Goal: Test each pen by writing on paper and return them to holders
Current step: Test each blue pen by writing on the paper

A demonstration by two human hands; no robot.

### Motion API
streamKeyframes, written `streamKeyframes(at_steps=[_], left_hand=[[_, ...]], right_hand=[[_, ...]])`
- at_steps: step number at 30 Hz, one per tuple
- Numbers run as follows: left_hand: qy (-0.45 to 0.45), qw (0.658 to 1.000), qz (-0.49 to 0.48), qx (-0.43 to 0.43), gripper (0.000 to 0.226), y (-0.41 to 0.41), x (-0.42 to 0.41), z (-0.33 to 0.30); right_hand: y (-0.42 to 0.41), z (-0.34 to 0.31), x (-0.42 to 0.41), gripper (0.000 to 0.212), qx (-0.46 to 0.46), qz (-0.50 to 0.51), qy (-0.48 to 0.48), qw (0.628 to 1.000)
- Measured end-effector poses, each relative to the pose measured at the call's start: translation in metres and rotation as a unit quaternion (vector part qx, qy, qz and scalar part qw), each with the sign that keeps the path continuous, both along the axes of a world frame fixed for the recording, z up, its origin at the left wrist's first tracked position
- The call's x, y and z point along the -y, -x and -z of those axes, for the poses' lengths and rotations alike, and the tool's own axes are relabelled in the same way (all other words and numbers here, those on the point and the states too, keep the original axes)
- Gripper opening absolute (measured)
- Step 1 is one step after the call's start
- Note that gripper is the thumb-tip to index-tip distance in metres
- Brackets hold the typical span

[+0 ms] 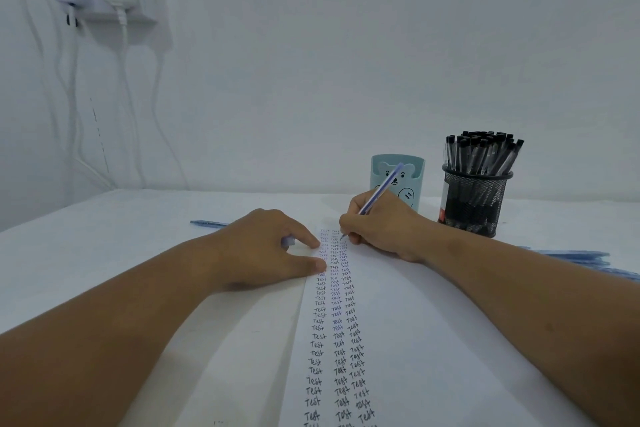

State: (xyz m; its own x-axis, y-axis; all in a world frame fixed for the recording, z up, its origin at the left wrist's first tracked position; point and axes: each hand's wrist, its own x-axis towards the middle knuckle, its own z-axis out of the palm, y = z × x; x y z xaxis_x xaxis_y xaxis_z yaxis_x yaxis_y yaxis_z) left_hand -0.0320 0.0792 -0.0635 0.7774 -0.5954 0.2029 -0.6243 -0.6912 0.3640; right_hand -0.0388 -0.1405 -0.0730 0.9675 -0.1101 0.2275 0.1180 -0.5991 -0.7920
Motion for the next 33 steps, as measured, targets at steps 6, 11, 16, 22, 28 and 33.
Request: streamKeyframes(at_steps=[6,11,16,22,28,33], left_hand=[[0.000,1.000,-0.001,-0.001,0.037,0.0007,0.0001,0.0004],[0.005,1.000,-0.002,-0.004,0.037,-0.0004,-0.0004,0.0005],[0.005,1.000,0.002,-0.005,0.037,-0.0010,-0.0007,0.0010],[0.000,1.000,0.002,-0.002,0.039,-0.0012,-0.0003,0.0004],[0.001,1.000,0.002,-0.005,0.038,-0.0028,-0.0004,0.0009],[0.006,1.000,0.001,-0.008,0.038,-0.0033,-0.0007,0.0015]], right_hand=[[0.0013,-0.0006,-0.0002,0.019,-0.005,-0.004,-0.003,1.000],[0.0009,0.0003,0.0000,0.016,0.001,-0.002,-0.004,1.000],[0.0001,0.0004,-0.0008,0.022,0.006,0.004,0.010,1.000],[0.0018,0.0001,-0.0010,0.019,0.007,0.008,0.007,1.000],[0.0007,-0.0002,-0.0011,0.022,0.002,0.017,0.024,1.000],[0.0008,-0.0014,-0.0007,0.024,0.011,0.026,0.039,0.999]])
